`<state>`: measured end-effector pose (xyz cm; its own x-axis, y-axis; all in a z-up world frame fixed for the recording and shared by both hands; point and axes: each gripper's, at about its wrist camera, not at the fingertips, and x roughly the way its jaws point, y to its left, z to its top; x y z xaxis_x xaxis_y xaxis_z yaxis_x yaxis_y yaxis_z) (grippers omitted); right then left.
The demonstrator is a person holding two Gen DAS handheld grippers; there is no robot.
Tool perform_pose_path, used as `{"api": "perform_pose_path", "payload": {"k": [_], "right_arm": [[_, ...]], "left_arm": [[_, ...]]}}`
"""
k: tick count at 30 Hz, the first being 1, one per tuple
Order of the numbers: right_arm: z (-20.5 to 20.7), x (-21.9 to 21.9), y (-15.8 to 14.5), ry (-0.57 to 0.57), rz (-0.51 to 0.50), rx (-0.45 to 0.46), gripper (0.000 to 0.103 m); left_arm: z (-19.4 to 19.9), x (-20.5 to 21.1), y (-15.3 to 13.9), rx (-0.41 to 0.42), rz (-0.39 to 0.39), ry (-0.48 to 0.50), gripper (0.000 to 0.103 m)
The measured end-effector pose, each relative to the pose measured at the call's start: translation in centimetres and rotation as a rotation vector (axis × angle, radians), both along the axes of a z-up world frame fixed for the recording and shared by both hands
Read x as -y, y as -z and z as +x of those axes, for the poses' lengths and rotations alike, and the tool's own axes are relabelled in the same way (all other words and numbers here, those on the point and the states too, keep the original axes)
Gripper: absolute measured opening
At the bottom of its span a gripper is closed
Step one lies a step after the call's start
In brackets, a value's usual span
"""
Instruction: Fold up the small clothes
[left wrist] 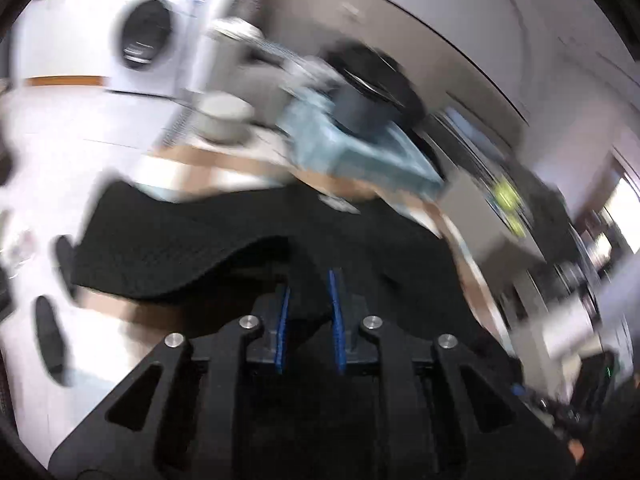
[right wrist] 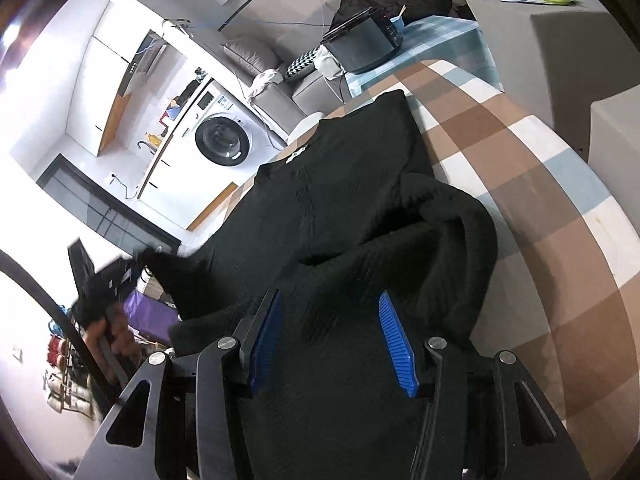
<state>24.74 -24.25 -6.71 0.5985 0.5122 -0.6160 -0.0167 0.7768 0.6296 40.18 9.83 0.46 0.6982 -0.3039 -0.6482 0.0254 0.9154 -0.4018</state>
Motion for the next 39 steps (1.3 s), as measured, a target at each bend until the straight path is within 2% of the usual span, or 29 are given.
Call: {"api": "perform_pose_path", "payload": {"k": [1, 3, 5, 8, 11, 16, 18, 23, 29, 31, 32, 33, 34, 35, 39], "right_arm": [[0.0, 0.1, 0.1, 0.004, -0.002, -0.003, 0.051], [-0.1, 0.4, 0.1, 0.013, -0.006, -0.010, 0.051], [-0.3, 0.6, -0.2, 0.023, -0.014, -0.010, 0.051], [-0.7, 1.1, -0.3, 0.031, -0.021, -0.004, 0.055], [-0.7, 1.4, 0.0, 0.040, -0.016, -0.010, 0.055], [-0.6, 1.0, 0.4, 0.025, -0.003, -0.025, 0.055], [-0.6, 0.8, 0.3, 0.017, 0.001, -0.025, 0.055], [-0.8, 1.0, 0.2, 0.020, 0.009, -0.034, 0.055], [-0.5, 1.2, 0.2, 0.031, -0.004, -0.040, 0.056], [-0.4, 1.2, 0.3, 0.030, -0.002, -0.041, 0.056], [-0.4, 1.2, 0.4, 0.029, -0.002, -0.043, 0.056], [-0.4, 1.2, 0.4, 0.029, -0.001, -0.045, 0.056], [-0.4, 1.2, 0.5, 0.029, 0.000, -0.046, 0.056], [-0.4, 1.3, 0.6, 0.029, 0.000, -0.050, 0.056], [-0.6, 1.6, 0.7, 0.037, 0.003, -0.054, 0.056]], "left_arm": [[0.8, 1.7, 0.6, -0.028, -0.013, 0.050, 0.029], [1.5, 3.6, 1.4, -0.050, 0.001, 0.095, 0.059], [1.1, 3.8, 2.0, -0.033, 0.013, 0.074, 0.070], [0.3, 2.5, 3.5, -0.056, -0.024, 0.026, 0.074], [-0.6, -1.4, 5.9, -0.098, -0.054, -0.071, 0.074], [0.6, -7.0, 10.4, -0.174, -0.102, -0.230, 0.073], [1.5, -8.3, 12.0, -0.191, -0.129, -0.239, 0.073], [4.6, -8.6, 14.8, -0.226, -0.198, -0.229, 0.070], [7.4, -7.2, 15.1, -0.250, -0.132, -0.268, 0.066], [7.7, -7.2, 14.8, -0.245, -0.110, -0.297, 0.058], [7.6, -7.3, 14.6, -0.243, -0.104, -0.314, 0.047], [8.0, -7.5, 14.7, -0.238, -0.100, -0.333, 0.030], [8.0, -7.5, 14.6, -0.233, -0.096, -0.341, 0.019], [8.1, -7.6, 14.5, -0.228, -0.092, -0.340, 0.003], [8.6, -6.3, 13.1, -0.160, -0.040, -0.309, 0.003]]}}
